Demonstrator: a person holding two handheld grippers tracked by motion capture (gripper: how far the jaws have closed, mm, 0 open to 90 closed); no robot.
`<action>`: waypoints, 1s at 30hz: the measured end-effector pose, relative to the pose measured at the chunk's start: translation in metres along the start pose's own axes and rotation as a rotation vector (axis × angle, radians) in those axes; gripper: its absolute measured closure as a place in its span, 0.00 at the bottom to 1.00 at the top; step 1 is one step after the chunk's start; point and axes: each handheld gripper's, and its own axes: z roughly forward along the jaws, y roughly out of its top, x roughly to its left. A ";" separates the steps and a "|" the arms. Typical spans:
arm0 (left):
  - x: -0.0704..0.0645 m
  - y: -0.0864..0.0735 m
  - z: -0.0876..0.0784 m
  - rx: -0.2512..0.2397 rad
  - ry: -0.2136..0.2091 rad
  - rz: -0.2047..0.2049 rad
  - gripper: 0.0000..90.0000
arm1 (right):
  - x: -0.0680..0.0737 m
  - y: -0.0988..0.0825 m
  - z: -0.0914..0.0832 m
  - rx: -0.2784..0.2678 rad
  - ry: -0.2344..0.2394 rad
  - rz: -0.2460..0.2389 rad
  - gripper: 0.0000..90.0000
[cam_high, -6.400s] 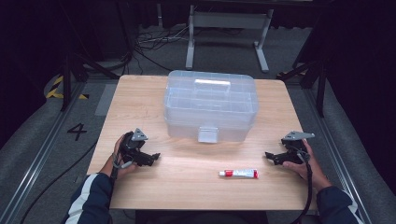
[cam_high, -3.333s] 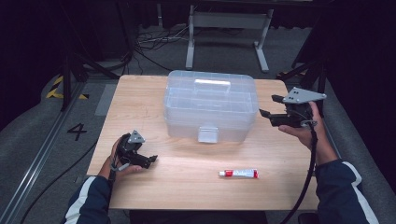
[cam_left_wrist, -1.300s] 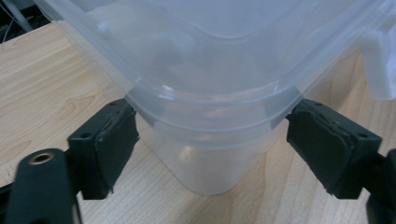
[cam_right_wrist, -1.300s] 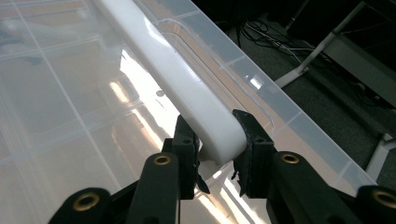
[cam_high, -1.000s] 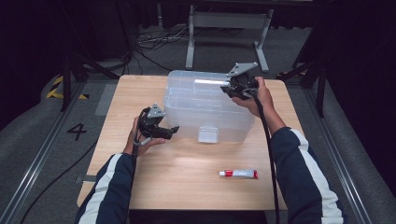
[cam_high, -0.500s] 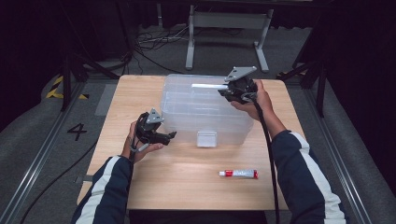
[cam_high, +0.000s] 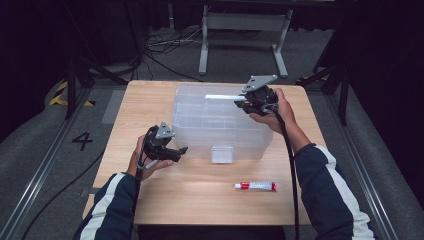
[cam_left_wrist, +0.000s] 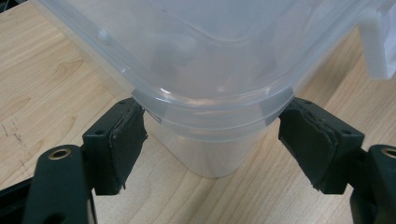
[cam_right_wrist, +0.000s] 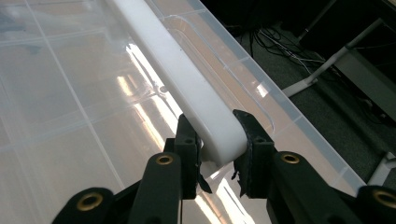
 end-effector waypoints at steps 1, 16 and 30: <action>0.000 0.000 0.000 0.000 -0.003 -0.001 0.26 | 0.000 0.000 0.000 -0.001 0.000 0.001 0.81; 0.000 0.000 0.002 -0.004 0.001 0.004 0.23 | -0.002 0.001 -0.001 0.001 0.009 0.012 0.81; 0.001 -0.006 -0.013 -0.033 0.007 0.003 0.36 | -0.009 0.010 -0.002 0.024 -0.001 0.054 0.80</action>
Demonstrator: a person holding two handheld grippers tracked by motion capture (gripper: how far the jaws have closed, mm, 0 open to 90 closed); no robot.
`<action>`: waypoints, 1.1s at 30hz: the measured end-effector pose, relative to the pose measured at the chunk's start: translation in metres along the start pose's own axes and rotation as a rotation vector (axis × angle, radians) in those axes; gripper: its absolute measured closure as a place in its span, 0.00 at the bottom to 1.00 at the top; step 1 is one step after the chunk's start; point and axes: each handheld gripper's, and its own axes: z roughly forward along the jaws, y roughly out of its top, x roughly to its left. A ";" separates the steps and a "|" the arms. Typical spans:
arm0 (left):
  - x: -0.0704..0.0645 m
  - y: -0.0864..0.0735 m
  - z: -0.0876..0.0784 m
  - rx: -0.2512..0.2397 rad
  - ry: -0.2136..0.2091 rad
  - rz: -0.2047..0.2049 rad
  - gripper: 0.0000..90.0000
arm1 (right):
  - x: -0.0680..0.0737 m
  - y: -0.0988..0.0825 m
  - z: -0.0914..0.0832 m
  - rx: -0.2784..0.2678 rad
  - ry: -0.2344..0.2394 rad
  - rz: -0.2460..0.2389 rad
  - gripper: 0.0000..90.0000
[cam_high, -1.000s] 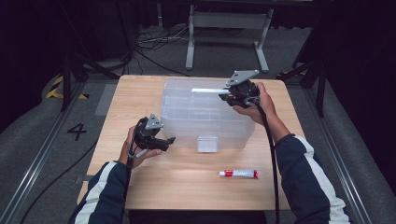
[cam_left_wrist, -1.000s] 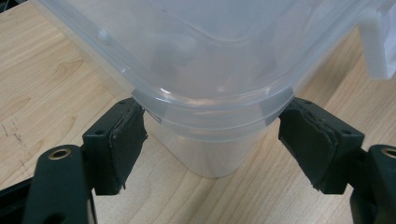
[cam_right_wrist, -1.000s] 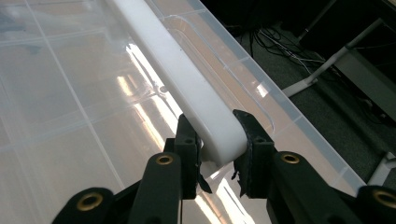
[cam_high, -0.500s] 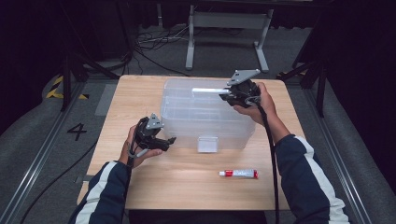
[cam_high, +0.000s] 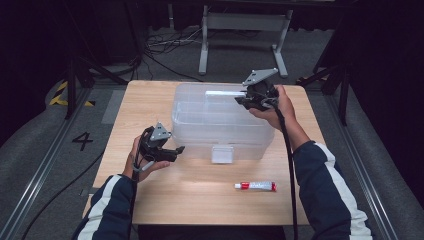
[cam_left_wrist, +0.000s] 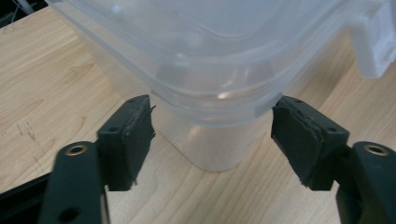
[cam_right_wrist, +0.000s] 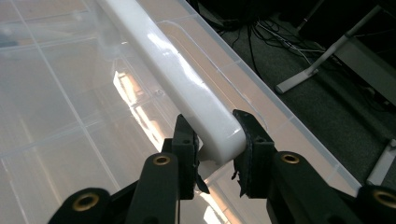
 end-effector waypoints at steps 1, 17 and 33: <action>0.000 -0.001 -0.002 0.004 0.000 -0.001 0.36 | 0.000 0.000 0.000 0.000 0.000 0.000 0.80; 0.007 -0.008 -0.032 -0.102 -0.010 -0.066 0.58 | -0.008 0.008 0.000 0.012 -0.004 0.009 0.79; 0.010 -0.001 -0.026 -0.173 -0.035 -0.070 0.84 | -0.008 0.011 0.000 0.011 -0.018 -0.010 0.79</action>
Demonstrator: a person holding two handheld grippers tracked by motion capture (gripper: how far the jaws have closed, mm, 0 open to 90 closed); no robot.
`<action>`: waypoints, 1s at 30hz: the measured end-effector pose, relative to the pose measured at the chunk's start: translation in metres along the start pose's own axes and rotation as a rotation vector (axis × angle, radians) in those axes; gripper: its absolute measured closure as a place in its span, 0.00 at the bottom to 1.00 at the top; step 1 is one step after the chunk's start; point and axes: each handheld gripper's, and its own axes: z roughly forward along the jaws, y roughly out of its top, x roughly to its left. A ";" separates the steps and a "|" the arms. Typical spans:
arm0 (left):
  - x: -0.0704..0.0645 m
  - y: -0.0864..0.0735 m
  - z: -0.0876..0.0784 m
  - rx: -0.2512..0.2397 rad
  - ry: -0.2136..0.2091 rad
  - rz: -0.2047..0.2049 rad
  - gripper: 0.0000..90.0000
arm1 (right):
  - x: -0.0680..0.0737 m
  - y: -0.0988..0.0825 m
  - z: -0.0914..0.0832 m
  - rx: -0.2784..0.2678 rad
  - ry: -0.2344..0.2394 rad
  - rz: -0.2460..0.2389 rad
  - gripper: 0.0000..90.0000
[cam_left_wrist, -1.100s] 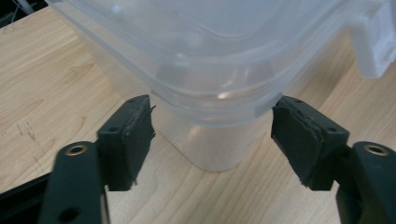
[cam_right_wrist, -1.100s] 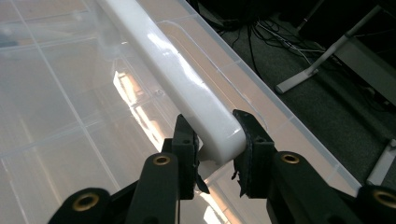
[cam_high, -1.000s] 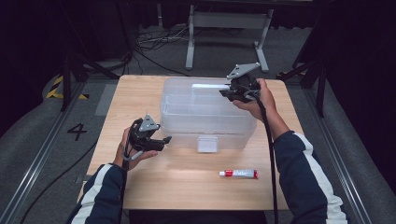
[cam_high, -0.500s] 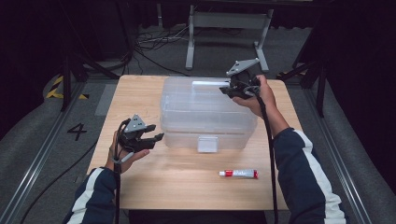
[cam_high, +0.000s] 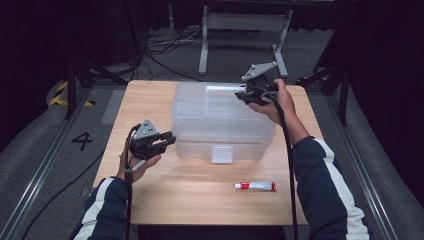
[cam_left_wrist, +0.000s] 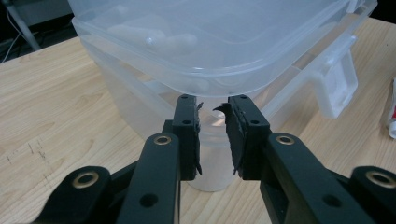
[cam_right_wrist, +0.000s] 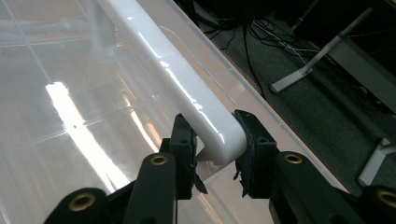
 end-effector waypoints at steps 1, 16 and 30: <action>0.000 0.000 0.000 -0.003 -0.003 -0.007 0.86 | 0.000 0.000 0.000 0.000 0.000 0.000 0.79; 0.001 -0.002 0.002 -0.024 0.011 -0.002 0.98 | 0.007 0.000 -0.002 0.002 -0.037 -0.027 0.70; -0.001 0.003 0.003 -0.051 0.014 -0.004 0.97 | -0.003 -0.017 -0.038 -0.093 -0.021 0.007 0.60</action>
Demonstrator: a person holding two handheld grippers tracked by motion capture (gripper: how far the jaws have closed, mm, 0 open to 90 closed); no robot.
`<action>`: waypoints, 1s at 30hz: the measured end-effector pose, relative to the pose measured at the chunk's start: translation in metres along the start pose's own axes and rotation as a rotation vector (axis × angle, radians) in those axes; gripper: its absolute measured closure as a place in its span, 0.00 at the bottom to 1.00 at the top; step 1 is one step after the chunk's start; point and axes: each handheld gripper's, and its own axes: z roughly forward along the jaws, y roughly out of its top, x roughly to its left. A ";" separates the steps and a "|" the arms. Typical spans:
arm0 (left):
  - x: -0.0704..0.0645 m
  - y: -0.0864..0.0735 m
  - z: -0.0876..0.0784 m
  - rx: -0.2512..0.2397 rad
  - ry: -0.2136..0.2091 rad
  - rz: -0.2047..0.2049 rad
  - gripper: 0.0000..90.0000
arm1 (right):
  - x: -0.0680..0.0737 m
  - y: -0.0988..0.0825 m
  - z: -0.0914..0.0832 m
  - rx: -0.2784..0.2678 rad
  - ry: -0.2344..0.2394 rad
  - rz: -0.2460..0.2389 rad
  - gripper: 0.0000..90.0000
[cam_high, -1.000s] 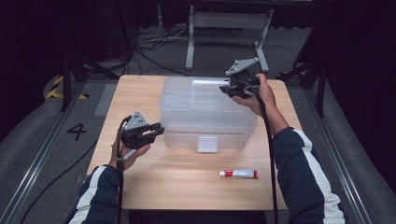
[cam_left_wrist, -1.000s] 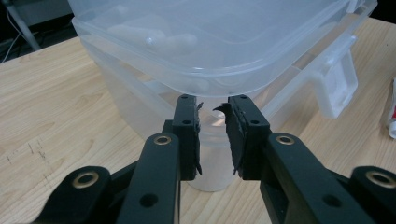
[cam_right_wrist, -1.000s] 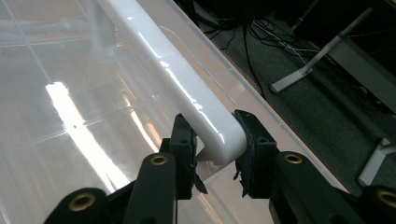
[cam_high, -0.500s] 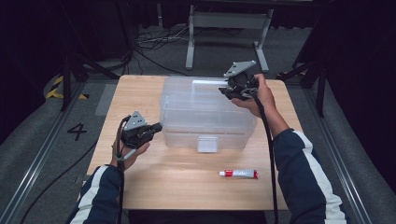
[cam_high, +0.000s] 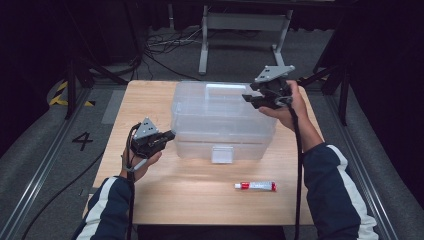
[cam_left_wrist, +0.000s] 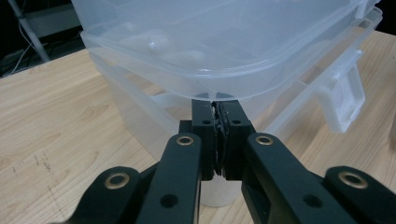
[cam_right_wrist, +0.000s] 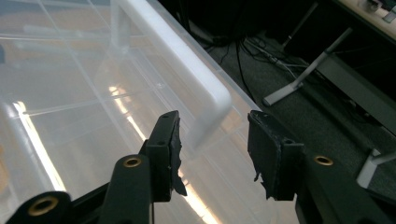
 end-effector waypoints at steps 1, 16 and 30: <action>0.001 0.001 0.000 -0.001 0.000 0.005 0.97 | -0.003 -0.004 -0.007 -0.017 -0.004 0.011 0.60; 0.001 0.004 0.002 -0.009 0.003 0.009 0.95 | -0.020 -0.055 -0.055 -0.115 -0.088 0.065 0.58; 0.002 0.008 0.002 -0.005 0.010 0.020 0.95 | -0.023 -0.085 -0.065 -0.131 -0.100 0.069 0.55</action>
